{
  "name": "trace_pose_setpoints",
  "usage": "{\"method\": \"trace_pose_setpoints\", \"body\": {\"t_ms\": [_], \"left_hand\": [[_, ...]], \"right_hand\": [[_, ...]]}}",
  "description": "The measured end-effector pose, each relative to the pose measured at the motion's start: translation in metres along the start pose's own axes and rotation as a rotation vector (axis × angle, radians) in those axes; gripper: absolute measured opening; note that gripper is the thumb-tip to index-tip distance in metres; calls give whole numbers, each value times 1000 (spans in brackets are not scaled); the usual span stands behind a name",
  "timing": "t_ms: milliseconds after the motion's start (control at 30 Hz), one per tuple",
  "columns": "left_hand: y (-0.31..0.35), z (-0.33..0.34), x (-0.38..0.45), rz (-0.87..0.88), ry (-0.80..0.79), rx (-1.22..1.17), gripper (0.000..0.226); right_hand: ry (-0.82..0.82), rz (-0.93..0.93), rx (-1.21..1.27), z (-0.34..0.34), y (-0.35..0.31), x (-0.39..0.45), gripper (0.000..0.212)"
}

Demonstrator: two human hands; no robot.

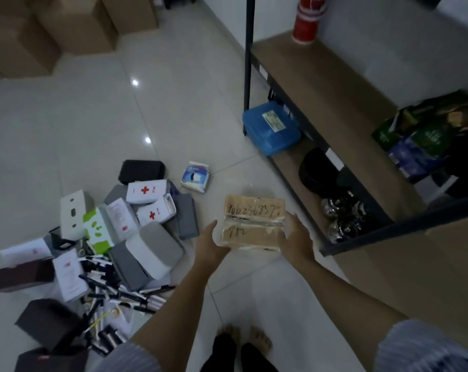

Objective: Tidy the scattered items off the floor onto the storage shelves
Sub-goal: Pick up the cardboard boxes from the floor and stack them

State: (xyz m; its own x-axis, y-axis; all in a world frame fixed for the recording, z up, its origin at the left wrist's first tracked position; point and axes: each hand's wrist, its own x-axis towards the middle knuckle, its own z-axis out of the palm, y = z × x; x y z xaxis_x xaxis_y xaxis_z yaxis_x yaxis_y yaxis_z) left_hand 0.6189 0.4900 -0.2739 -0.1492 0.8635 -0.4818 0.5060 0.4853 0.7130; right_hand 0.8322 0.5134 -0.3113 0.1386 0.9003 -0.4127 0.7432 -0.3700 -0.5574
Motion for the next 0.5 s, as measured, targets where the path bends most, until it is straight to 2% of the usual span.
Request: {"method": "trace_pose_setpoints", "body": {"t_ms": [167, 333, 433, 500], "left_hand": [[-68, 64, 78, -50, -58, -4, 60], [-148, 130, 166, -39, -73, 36, 42], [-205, 168, 209, -96, -44, 44, 48], [-241, 190, 232, -141, 2, 53, 61]], "right_hand": [[-80, 131, -11, 80, 68, 59, 69], [-83, 283, 49, 162, 139, 116, 73], [-60, 338, 90, 209, 177, 143, 80], [-33, 377, 145, 233, 196, 156, 90]]}}
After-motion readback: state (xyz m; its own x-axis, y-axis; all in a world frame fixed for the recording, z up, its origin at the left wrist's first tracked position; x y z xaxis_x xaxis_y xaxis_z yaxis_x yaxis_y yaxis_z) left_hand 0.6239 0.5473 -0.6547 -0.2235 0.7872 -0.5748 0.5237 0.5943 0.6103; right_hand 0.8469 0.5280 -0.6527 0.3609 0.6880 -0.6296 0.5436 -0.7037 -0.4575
